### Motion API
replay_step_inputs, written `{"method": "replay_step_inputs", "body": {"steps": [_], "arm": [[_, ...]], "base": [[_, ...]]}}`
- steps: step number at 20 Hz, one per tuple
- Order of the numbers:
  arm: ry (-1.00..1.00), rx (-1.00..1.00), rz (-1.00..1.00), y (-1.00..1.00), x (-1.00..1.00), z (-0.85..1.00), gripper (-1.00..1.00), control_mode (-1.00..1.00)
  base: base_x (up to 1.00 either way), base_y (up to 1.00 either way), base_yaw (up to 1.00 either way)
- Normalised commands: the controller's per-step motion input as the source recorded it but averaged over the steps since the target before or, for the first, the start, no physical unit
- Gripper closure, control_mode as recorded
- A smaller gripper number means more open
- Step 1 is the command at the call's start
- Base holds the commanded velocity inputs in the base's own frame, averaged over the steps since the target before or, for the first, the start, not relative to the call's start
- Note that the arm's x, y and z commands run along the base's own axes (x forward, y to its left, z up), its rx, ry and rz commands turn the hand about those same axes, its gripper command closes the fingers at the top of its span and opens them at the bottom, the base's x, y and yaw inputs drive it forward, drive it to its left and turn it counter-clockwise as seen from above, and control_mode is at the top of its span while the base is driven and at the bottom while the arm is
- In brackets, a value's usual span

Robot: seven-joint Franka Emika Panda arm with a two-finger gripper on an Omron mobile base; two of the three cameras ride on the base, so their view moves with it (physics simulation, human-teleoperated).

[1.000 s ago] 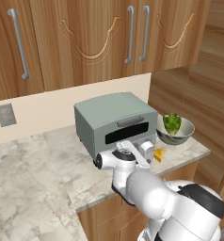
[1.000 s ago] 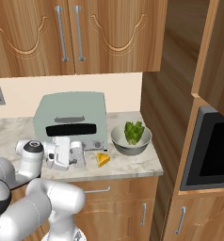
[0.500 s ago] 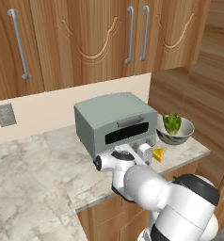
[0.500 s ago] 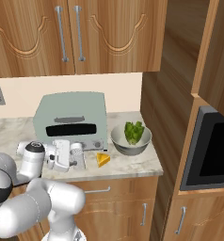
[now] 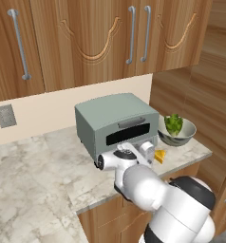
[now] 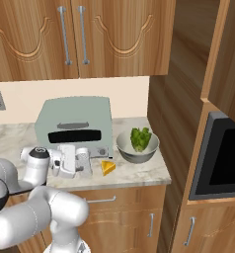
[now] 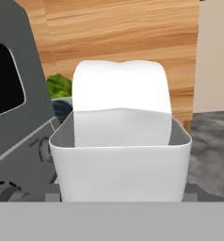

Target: Pick the cheese from the fridge and the cheese grater from the cabinet and place them next to the salad bowl.

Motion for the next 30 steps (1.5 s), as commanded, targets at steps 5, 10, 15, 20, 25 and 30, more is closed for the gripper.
{"method": "replay_step_inputs", "body": {"steps": [5, 10, 15, 20, 25, 30], "arm": [[-0.01, 0.0, 0.0, -0.05, 0.0, 0.0, 1.0, -1.0], [0.0, 0.0, 0.0, 0.0, 0.0, 0.0, 1.0, -1.0], [0.0, 0.0, 0.0, 0.0, 0.0, 0.0, -1.0, -1.0], [0.0, 0.0, 0.0, 0.0, 0.0, 0.0, -1.0, -1.0], [-0.01, 0.0, 0.0, -0.01, -0.16, 0.0, -1.0, -1.0], [-0.05, 0.0, 0.0, 0.12, -0.11, 0.0, -1.0, -1.0]], "base": [[0.0, 0.0, 0.0], [0.0, 0.0, 0.0], [0.0, 0.0, 0.0], [0.0, 0.0, 0.0], [0.0, 0.0, 0.0], [0.0, 0.0, 0.0]]}}
